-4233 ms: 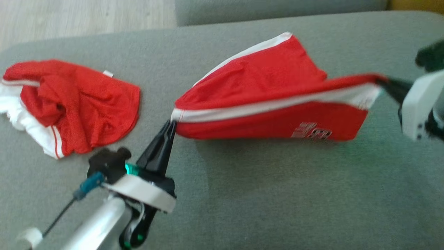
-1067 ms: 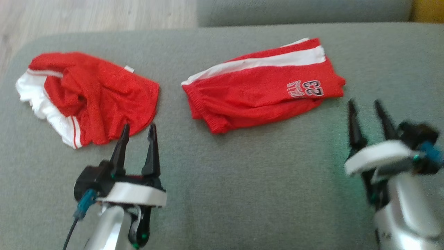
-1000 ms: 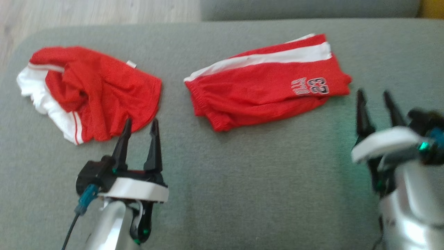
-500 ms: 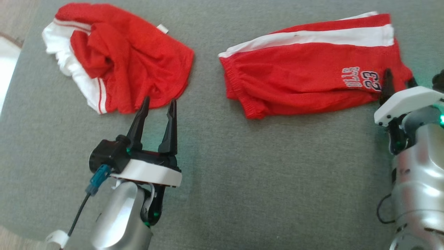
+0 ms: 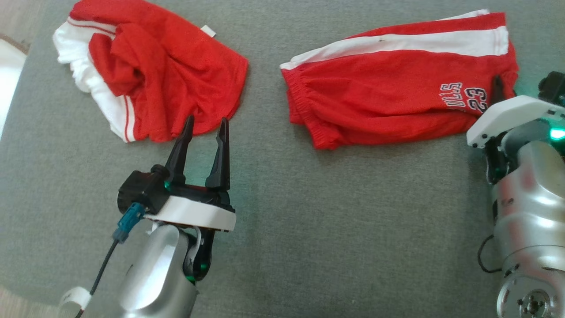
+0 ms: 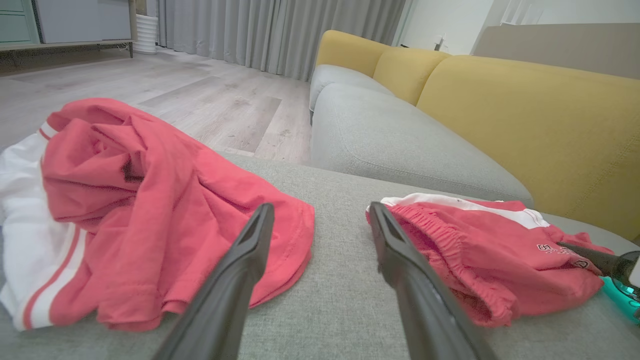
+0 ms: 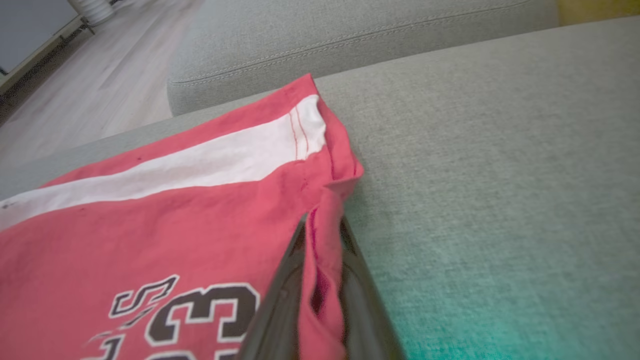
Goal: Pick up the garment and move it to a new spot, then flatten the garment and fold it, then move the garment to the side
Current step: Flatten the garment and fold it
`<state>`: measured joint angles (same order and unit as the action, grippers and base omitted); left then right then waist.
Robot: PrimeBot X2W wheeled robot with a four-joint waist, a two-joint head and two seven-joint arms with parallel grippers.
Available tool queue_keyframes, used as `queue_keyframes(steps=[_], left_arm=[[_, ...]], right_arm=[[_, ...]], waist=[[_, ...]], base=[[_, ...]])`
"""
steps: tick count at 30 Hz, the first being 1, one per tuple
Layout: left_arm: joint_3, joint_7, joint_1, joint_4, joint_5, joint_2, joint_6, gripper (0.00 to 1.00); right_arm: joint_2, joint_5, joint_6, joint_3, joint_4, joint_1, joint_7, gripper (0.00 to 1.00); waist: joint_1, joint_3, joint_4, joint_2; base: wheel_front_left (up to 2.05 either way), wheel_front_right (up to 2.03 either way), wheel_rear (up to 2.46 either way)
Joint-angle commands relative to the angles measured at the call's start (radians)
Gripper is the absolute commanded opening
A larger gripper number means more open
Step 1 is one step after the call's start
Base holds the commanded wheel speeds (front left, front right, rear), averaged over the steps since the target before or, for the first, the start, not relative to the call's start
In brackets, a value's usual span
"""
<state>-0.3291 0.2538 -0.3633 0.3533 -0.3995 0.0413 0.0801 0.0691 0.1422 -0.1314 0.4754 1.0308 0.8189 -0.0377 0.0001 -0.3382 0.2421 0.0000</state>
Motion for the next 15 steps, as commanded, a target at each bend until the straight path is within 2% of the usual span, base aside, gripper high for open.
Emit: queue_keyframes(steps=[1,7,15], left_arm=[[0.027,0.008,-0.023,-0.031,-0.001,0.009,-0.002,1.00],[0.035,0.008,-0.018,-0.038,0.009,0.009,0.001,1.00],[0.034,0.008,-0.004,-0.048,0.014,0.009,0.003,1.00]], right_arm=[[-0.019,0.001,0.001,-0.031,-0.005,0.018,-0.023,0.00],[-0.013,-0.047,0.001,-0.038,-0.026,0.004,-0.072,0.00],[0.028,-0.146,0.001,-0.070,-0.090,-0.079,-0.057,0.00]], waist=[[-0.0001,0.007,-0.014,0.0000],[-0.0001,0.036,-0.059,0.0000],[-0.0001,0.088,-0.109,0.0000]], base=[[0.00,0.00,0.00],[0.00,0.00,0.00],[0.00,0.00,0.00]])
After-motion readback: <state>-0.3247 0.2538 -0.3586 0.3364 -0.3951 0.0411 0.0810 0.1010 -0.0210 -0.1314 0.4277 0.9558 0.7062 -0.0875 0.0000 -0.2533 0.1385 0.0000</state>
